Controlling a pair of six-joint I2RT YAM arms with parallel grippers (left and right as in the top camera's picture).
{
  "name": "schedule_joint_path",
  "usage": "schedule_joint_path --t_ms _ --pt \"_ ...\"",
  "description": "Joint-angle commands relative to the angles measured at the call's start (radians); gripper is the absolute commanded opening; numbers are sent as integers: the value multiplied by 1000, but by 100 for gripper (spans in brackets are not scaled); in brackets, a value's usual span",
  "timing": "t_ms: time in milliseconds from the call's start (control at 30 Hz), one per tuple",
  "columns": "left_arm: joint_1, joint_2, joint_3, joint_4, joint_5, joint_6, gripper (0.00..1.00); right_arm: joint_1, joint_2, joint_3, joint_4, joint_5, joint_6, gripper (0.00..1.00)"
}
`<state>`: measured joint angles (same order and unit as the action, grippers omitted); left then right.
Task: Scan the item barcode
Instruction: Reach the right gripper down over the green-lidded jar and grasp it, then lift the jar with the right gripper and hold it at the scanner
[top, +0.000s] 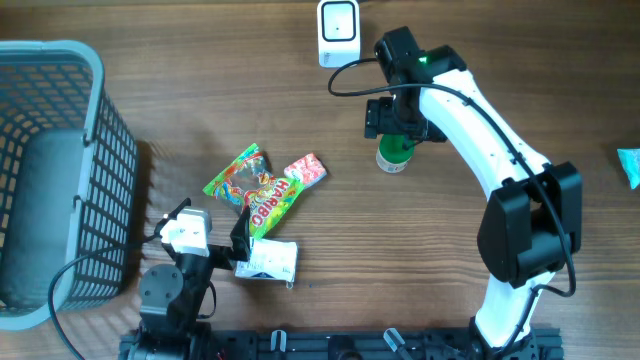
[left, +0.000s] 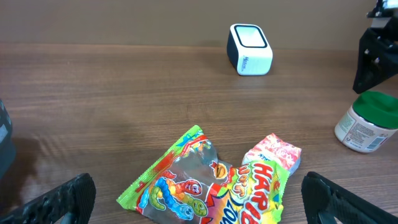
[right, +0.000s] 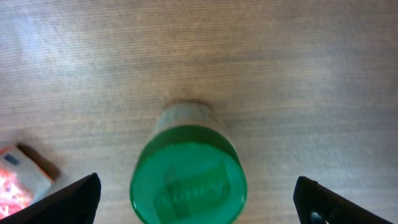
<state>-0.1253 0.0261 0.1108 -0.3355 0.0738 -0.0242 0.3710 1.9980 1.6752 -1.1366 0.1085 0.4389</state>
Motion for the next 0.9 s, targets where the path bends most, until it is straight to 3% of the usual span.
schedule_joint_path --t_ms 0,333,633,867 --pt "-4 -5 -9 4 8 -10 100 0 8 -81 59 10 -22 100" --pt "-4 -5 -9 4 8 -10 100 -24 102 -125 168 -135 -71 99" --pt "-4 -5 -9 4 8 -10 100 -40 142 -125 172 -161 -61 68" --pt "-4 -5 -9 4 8 -10 100 -39 170 -126 164 -162 -43 69"
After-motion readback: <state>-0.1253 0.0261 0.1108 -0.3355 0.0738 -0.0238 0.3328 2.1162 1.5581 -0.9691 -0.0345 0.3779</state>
